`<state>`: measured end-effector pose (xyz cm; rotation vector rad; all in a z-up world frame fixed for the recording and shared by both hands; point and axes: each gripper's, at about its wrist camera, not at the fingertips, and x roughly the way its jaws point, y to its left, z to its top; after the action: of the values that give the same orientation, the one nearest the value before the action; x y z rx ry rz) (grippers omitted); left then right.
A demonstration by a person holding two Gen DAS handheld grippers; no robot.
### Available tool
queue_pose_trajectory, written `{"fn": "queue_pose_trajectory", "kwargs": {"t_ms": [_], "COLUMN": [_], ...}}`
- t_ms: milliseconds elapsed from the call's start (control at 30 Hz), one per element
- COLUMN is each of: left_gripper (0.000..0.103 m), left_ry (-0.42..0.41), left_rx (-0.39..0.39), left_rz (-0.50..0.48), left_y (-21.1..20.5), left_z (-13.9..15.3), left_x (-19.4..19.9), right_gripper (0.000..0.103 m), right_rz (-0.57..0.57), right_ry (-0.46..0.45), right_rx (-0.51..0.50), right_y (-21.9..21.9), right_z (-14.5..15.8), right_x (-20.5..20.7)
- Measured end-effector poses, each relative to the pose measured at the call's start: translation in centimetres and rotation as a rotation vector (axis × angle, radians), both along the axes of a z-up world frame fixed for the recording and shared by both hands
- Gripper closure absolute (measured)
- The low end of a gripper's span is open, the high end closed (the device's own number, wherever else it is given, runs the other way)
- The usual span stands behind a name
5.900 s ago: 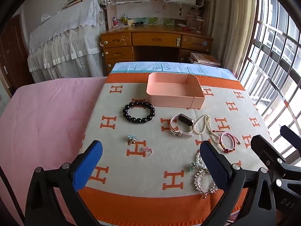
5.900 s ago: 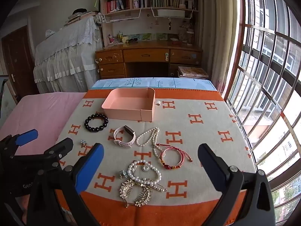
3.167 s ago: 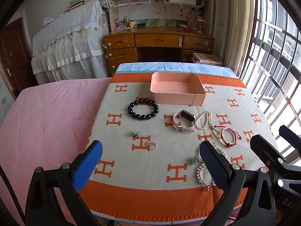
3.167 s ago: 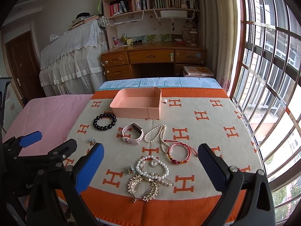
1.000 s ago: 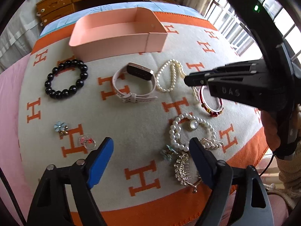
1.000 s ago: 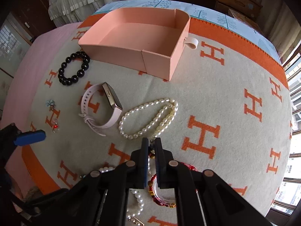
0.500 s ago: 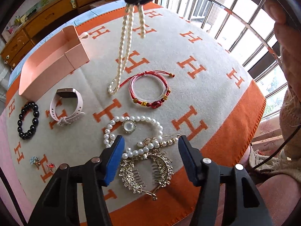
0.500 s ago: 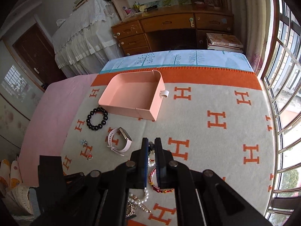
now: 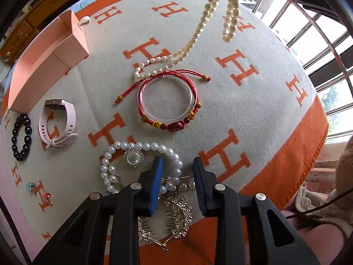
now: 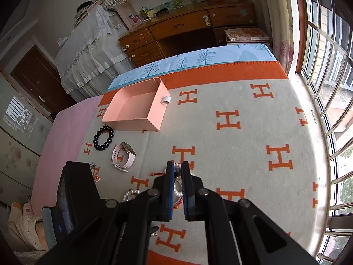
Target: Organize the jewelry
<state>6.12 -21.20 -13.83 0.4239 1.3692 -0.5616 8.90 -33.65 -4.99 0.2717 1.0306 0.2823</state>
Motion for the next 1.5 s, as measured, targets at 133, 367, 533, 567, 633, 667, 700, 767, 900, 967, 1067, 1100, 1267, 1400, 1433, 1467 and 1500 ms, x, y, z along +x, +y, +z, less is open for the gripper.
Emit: {"fn": "queue_pose_trajectory", "kwargs": {"t_ms": [133, 367, 533, 567, 633, 667, 700, 767, 900, 967, 1067, 1100, 1267, 1400, 1433, 1467, 1500], "left_gripper": [0.095, 0.098, 0.098, 0.098, 0.098, 0.098, 0.098, 0.098, 0.098, 0.098, 0.098, 0.098, 0.098, 0.098, 0.098, 0.098, 0.098], "left_ry": [0.029, 0.041, -0.030, -0.045, -0.070, -0.080, -0.092, -0.112, -0.111, -0.103, -0.097, -0.095, -0.083, -0.089, -0.095, -0.101, -0.110], "left_rx": [0.020, -0.043, -0.119, -0.135, -0.166, -0.181, -0.193, -0.212, -0.234, -0.240, -0.249, -0.252, -0.265, -0.267, -0.267, -0.268, -0.269], "left_rz": [0.019, 0.144, 0.223, 0.237, 0.263, 0.273, 0.285, 0.307, 0.337, 0.341, 0.340, 0.340, 0.339, 0.344, 0.347, 0.349, 0.350], "left_y": [-1.1, 1.2, 3.7, 4.3, 5.3, 6.5, 7.5, 9.6, 11.0, 11.3, 11.8, 11.8, 11.9, 12.2, 12.4, 12.6, 12.8], "left_z": [-0.4, 0.8, 4.5, 5.4, 7.5, 8.4, 9.0, 10.2, 10.6, 10.6, 10.2, 10.1, 9.7, 10.0, 10.2, 10.4, 10.8], "left_x": [0.6, 2.3, 2.6, 2.8, 2.7, 2.7, 2.7, 2.8, 3.1, 3.2, 2.9, 2.9, 3.1, 3.4, 3.5, 3.6, 3.7], "right_gripper": [0.097, 0.097, 0.097, 0.097, 0.090, 0.077, 0.069, 0.061, 0.061, 0.061, 0.061, 0.062, 0.085, 0.098, 0.098, 0.098, 0.098], "right_rz": [0.006, 0.028, 0.040, 0.028, 0.008, 0.000, -0.012, -0.038, -0.074, -0.088, -0.089, -0.086, -0.075, -0.063, -0.061, -0.058, -0.059], "right_ry": [0.011, 0.025, 0.003, 0.003, 0.022, 0.043, 0.071, 0.121, 0.186, 0.214, 0.243, 0.244, 0.228, 0.222, 0.224, 0.227, 0.225], "right_rx": [0.022, 0.038, 0.009, 0.002, -0.023, -0.039, -0.050, -0.060, -0.095, -0.112, -0.148, -0.165, -0.288, -0.338, -0.342, -0.334, -0.319], "right_y": [-0.7, -0.6, 0.0, -0.1, -0.3, -0.4, -0.6, -1.0, -1.4, -1.3, -0.7, -0.3, 1.7, 2.7, 2.9, 2.9, 2.8], "right_z": [-0.6, -1.2, -0.5, -0.5, -1.1, -1.6, -2.4, -3.9, -6.4, -7.2, -8.0, -8.1, -8.4, -8.1, -8.1, -7.9, -7.6], "right_x": [-0.4, -1.2, -1.6, -1.5, -1.0, -0.7, -0.3, 0.5, 1.5, 1.8, 2.3, 2.4, 2.7, 2.6, 2.6, 2.6, 2.5]}}
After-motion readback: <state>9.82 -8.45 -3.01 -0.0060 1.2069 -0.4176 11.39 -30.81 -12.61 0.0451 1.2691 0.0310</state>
